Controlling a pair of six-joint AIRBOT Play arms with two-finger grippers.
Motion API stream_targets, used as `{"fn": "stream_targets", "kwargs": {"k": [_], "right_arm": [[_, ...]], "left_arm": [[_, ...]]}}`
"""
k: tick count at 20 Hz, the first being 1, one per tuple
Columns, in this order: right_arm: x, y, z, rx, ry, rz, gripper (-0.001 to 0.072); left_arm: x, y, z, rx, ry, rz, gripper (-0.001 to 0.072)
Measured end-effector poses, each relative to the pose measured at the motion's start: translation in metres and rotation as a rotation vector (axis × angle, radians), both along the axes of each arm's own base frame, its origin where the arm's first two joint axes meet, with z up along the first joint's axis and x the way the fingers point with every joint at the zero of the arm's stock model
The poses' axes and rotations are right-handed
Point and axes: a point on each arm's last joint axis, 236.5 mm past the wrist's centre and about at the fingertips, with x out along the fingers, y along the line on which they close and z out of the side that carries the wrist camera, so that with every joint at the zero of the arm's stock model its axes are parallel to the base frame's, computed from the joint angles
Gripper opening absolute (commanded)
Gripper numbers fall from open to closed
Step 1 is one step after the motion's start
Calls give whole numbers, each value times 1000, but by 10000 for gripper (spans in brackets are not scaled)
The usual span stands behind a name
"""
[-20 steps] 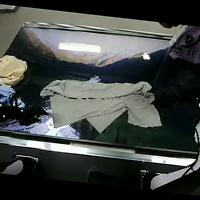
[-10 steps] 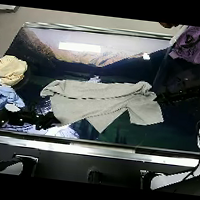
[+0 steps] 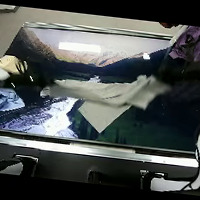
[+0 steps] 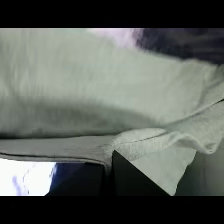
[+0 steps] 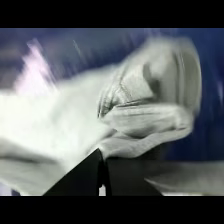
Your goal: Fold the clothes and pants, and hang the long-sleeved shirts on hangers.
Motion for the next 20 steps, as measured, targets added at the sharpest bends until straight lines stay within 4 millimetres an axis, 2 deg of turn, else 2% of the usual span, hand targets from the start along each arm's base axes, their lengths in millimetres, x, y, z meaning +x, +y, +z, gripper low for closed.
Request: {"fn": "stream_targets", "kwargs": {"k": [2,3,4,6,8,9,10,12,13,15,17,19,20], "right_arm": [[13,0,99,-26,-248,-49,32],[8,0,150,-41,-367,-67,32],[-5,1,202,-60,-486,-82,32],[-50,4,297,-92,-703,-117,32],[-111,5,370,-139,-884,-161,32],[-144,5,399,-169,-958,-185,32],[-175,5,421,-192,-1019,-209,33],[-234,2,456,-242,-1126,-271,33],[-258,-2,467,-267,-1165,-308,33],[-292,-7,480,-280,-1206,-359,33],[-301,-12,479,-281,-1192,-389,33],[-287,-16,468,-265,-1137,-398,33],[-271,-18,458,-252,-1091,-396,33]], "left_arm": [[28,19,94,104,-194,28,14],[34,28,142,153,-291,50,15],[33,37,192,201,-391,77,15],[12,53,273,274,-546,141,14],[-25,63,334,310,-664,205,15],[-46,66,351,323,-694,222,15],[-67,68,363,331,-712,238,15],[-108,70,372,347,-713,258,15],[-125,72,373,352,-704,270,15],[-151,75,366,369,-668,277,15],[-165,78,360,378,-634,288,15],[-163,80,347,383,-586,287,15],[-156,81,336,389,-549,284,15]]}}
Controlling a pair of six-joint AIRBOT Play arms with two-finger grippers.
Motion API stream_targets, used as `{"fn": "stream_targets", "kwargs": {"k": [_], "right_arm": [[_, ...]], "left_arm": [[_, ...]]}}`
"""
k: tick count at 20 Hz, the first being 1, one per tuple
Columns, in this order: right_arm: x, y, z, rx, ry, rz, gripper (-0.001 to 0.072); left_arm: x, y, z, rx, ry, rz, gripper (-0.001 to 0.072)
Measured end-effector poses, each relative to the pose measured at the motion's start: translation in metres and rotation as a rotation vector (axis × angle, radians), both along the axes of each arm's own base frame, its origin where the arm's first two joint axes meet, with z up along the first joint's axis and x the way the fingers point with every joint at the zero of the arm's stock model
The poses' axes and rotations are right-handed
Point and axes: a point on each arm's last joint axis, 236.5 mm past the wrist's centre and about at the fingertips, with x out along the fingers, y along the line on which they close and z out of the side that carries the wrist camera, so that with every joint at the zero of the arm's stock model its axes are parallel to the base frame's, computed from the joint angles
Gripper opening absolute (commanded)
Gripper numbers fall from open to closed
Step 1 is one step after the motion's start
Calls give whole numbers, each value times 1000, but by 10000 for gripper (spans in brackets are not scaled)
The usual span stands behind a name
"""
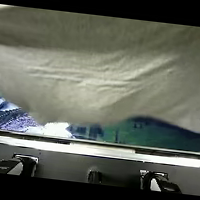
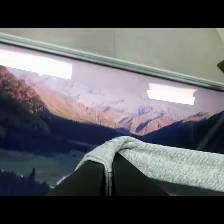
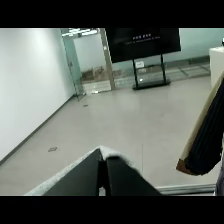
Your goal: Fold the clothes and pants, and hang the long-sleeved shirts on hangers.
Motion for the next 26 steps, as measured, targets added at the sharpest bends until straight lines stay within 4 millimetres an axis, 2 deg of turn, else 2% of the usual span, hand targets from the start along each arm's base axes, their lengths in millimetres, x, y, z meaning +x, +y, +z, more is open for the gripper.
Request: {"fn": "stream_targets", "kwargs": {"k": [2,4,7,10,12,14,16,18,19,20,21,22,23,26], "right_arm": [[49,-3,-34,44,133,31,33],[107,-3,-82,95,287,77,33],[203,-2,-183,170,547,132,33],[284,17,-295,177,751,181,33],[327,28,-364,173,836,183,34],[358,35,-427,178,902,171,34],[376,39,-479,206,957,154,35],[384,41,-522,232,1019,139,42],[385,41,-538,239,1045,134,87],[385,43,-551,247,1070,132,162],[383,44,-560,251,1093,133,242],[380,44,-566,252,1115,134,336],[376,44,-568,250,1134,137,412],[355,30,-556,199,1192,160,418]], "left_arm": [[23,3,-32,-3,101,2,15],[57,6,-79,7,226,-3,15],[121,12,-161,8,381,-5,15],[186,20,-254,1,503,4,15],[221,23,-312,-8,556,15,15],[248,24,-361,-12,582,22,16],[263,23,-403,-17,613,26,17],[270,20,-437,-25,647,25,24],[271,18,-450,-34,666,22,96],[271,15,-459,-44,680,20,321],[272,13,-464,-63,688,19,631],[271,13,-465,-77,700,19,693],[269,15,-463,-94,714,20,688],[252,30,-441,-122,759,24,677]]}}
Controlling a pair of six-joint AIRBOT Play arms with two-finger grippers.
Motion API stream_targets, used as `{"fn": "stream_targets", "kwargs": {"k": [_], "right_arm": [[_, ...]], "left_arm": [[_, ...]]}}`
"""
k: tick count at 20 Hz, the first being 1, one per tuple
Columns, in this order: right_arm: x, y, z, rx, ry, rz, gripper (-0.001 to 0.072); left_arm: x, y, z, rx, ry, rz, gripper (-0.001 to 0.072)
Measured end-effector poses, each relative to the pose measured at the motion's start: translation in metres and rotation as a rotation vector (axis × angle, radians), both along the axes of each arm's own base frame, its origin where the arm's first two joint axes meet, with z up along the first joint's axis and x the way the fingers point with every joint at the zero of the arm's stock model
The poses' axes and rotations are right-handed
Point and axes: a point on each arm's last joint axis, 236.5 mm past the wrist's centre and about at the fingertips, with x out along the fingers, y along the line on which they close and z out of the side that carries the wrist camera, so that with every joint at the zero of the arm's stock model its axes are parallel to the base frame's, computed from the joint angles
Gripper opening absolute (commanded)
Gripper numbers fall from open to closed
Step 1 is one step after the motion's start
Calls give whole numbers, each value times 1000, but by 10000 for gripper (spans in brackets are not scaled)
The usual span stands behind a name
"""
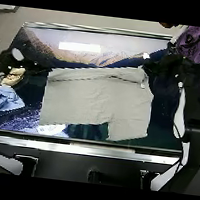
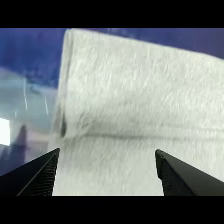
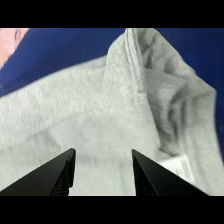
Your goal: Fold the clothes and pants, and hang the long-sleeved shirts on hangers.
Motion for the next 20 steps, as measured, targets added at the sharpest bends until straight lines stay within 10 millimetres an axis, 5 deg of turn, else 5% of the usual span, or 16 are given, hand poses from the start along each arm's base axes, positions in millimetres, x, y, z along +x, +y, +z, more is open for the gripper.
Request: {"fn": "stream_targets", "kwargs": {"k": [5,9,13,20], "right_arm": [[-70,-62,22,17,114,99,417],[-152,-113,-10,140,267,29,418],[-223,-105,-59,286,415,0,417],[-284,-60,-117,390,534,35,414]], "left_arm": [[-68,37,46,-20,79,41,671],[-135,46,55,-33,125,84,671],[-175,43,53,-34,150,101,672],[-189,42,49,-32,156,108,672]]}}
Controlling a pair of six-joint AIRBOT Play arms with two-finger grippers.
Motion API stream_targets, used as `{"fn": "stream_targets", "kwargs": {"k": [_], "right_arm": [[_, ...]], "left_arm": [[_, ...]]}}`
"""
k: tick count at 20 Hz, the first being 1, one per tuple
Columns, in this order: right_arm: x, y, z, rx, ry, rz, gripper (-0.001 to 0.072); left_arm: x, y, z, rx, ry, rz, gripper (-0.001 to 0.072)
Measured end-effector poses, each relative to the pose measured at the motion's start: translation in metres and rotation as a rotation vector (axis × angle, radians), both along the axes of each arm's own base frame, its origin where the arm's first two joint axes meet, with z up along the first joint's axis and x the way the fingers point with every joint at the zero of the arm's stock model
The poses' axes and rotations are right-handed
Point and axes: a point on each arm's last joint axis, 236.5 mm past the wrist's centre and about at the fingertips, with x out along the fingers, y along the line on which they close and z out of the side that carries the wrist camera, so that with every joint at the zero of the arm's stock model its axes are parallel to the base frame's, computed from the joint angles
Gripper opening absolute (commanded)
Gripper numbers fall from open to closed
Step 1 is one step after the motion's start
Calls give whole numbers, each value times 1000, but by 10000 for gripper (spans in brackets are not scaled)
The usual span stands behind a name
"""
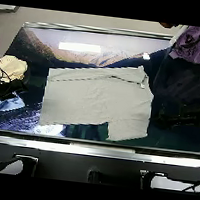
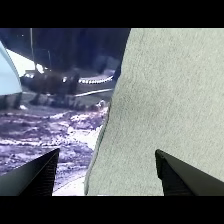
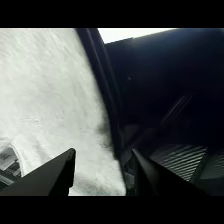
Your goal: Fold the clothes and pants, and hang the long-sleeved shirts on hangers.
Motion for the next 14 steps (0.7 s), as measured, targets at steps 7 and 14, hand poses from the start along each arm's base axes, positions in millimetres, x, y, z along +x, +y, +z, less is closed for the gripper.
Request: {"fn": "stream_targets", "kwargs": {"k": [7,14], "right_arm": [[0,14,-10,36,-31,-17,325],[6,16,-20,54,-47,-29,35]], "left_arm": [[2,0,0,-13,-8,39,677],[4,-7,-8,-82,-9,45,677]]}}
